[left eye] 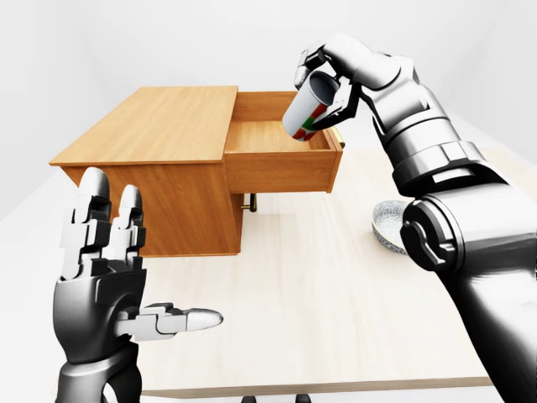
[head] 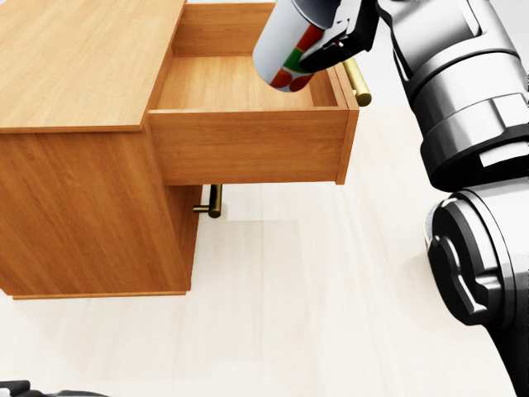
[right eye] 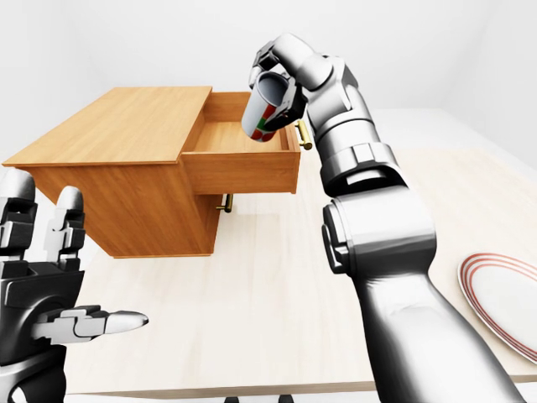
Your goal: Put the ketchup in the top drawer of the cabinet.
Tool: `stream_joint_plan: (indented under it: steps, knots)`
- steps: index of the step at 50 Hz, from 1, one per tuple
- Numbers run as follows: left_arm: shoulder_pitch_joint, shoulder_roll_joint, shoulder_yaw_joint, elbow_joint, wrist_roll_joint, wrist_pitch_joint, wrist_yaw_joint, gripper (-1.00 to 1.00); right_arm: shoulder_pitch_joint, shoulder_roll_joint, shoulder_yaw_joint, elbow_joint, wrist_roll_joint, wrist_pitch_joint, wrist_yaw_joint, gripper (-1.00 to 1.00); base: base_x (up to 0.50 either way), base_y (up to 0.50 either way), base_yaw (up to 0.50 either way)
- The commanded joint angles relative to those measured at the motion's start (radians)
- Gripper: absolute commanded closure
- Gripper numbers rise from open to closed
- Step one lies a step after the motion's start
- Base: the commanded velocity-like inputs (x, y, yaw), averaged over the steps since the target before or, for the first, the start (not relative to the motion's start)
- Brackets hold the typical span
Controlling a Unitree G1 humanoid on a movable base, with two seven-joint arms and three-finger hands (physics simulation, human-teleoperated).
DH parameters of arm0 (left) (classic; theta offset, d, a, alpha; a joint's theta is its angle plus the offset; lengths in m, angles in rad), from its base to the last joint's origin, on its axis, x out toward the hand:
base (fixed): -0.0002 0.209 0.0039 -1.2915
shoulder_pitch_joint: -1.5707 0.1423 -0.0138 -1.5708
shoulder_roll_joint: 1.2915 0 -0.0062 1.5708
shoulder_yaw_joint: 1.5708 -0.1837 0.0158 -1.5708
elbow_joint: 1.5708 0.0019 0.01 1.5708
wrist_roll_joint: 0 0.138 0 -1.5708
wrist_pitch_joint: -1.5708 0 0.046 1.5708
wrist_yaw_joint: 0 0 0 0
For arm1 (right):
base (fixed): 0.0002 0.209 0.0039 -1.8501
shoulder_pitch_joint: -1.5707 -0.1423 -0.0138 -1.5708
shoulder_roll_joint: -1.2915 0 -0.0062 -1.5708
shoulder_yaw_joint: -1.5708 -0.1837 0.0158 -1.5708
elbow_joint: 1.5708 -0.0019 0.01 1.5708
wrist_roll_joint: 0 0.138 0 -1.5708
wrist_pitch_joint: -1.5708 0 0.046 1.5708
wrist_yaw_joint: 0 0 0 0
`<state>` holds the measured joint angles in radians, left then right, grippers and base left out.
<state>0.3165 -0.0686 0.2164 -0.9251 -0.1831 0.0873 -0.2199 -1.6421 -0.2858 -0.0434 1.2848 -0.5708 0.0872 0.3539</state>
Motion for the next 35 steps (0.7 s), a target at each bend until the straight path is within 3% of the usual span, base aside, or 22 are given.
stream_joint_plan:
  steps: [1,33,34,35]
  knots:
    - [-0.006,0.000,0.007,0.004,-0.003,0.000,-0.001,-1.00,0.010,0.007,-0.009,-0.002,-0.008,0.000,-0.043,1.00,0.00,0.00,0.00]
    - [-0.006,-0.003,0.011,0.000,-0.004,0.000,-0.004,-1.00,0.068,0.031,-0.013,0.009,-0.020,0.000,-0.036,1.00,0.00,0.00,0.00]
    - [-0.005,-0.003,0.009,0.002,-0.002,0.000,-0.004,-1.00,0.067,0.030,-0.013,0.009,-0.019,0.000,-0.034,0.89,0.00,0.00,0.00]
    - [-0.002,-0.003,0.007,-0.001,-0.002,0.000,-0.005,-1.00,0.067,0.030,-0.012,0.009,-0.020,0.000,-0.033,0.51,0.00,0.00,0.00]
